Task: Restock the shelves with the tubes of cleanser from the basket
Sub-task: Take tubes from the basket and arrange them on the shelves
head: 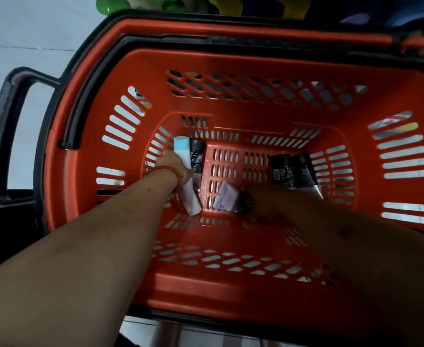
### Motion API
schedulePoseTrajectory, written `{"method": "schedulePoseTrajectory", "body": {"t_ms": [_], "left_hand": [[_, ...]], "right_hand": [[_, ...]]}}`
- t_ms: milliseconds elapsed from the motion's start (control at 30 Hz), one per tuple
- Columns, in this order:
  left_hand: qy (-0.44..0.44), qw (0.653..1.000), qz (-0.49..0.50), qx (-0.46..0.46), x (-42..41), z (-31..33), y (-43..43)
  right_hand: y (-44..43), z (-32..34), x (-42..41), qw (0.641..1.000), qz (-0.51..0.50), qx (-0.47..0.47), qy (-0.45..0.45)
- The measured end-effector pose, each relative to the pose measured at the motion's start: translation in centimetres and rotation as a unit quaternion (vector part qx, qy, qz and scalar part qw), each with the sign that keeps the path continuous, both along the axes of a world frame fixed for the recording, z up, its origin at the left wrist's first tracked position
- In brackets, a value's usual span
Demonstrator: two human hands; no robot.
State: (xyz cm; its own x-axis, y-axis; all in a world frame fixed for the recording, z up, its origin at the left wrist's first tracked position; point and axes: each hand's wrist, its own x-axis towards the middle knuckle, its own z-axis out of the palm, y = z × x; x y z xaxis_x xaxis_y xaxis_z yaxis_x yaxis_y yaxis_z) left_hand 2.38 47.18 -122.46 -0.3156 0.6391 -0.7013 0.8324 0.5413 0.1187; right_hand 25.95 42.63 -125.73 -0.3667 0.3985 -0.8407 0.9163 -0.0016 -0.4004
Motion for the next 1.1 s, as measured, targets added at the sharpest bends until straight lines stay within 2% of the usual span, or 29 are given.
{"method": "schedulePoseTrajectory", "body": {"t_ms": [200,267,333,400,467,500,567,700,833,967,1033,1100], "left_hand": [[-0.014,0.998,-0.013,0.062,0.5,3.0,-0.1],[-0.046,0.993,0.023,0.107,0.7,4.6,-0.1],[-0.097,0.981,0.099,0.135,0.8,6.8,0.2],[-0.209,0.945,0.209,0.138,0.8,9.2,0.4],[-0.368,0.875,0.294,0.11,0.9,11.7,0.7],[-0.427,0.844,0.309,0.098,0.8,13.0,0.9],[-0.479,0.815,0.313,0.088,0.4,15.5,1.3],[-0.496,0.814,0.291,0.081,-0.8,19.9,2.0],[-0.499,0.822,0.262,0.079,-0.9,24.6,2.3],[-0.514,0.826,0.2,0.117,-0.7,28.8,3.0],[-0.538,0.806,0.215,0.124,-0.5,30.6,3.4],[-0.542,0.807,0.21,0.101,-0.6,32.1,3.5]], "right_hand": [[2.1,4.0,0.0,0.996,-0.076,0.005,0.035],[2.7,5.6,0.1,0.987,-0.151,-0.006,0.059],[2.9,8.0,0.2,0.964,-0.243,-0.019,0.107],[2.8,10.9,-0.2,0.92,-0.34,-0.062,0.188],[2.9,13.6,-0.2,0.872,-0.413,-0.081,0.252],[2.8,15.0,-0.2,0.847,-0.441,-0.09,0.281],[2.5,17.7,0.1,0.801,-0.471,-0.125,0.346],[1.5,21.8,0.5,0.713,-0.529,-0.139,0.44],[0.5,25.0,0.0,0.667,-0.52,-0.151,0.511],[0.5,27.8,-1.1,0.667,-0.48,-0.148,0.551],[0.7,29.0,-1.8,0.675,-0.477,-0.123,0.549],[1.0,30.1,-2.4,0.67,-0.484,-0.099,0.554]]}}
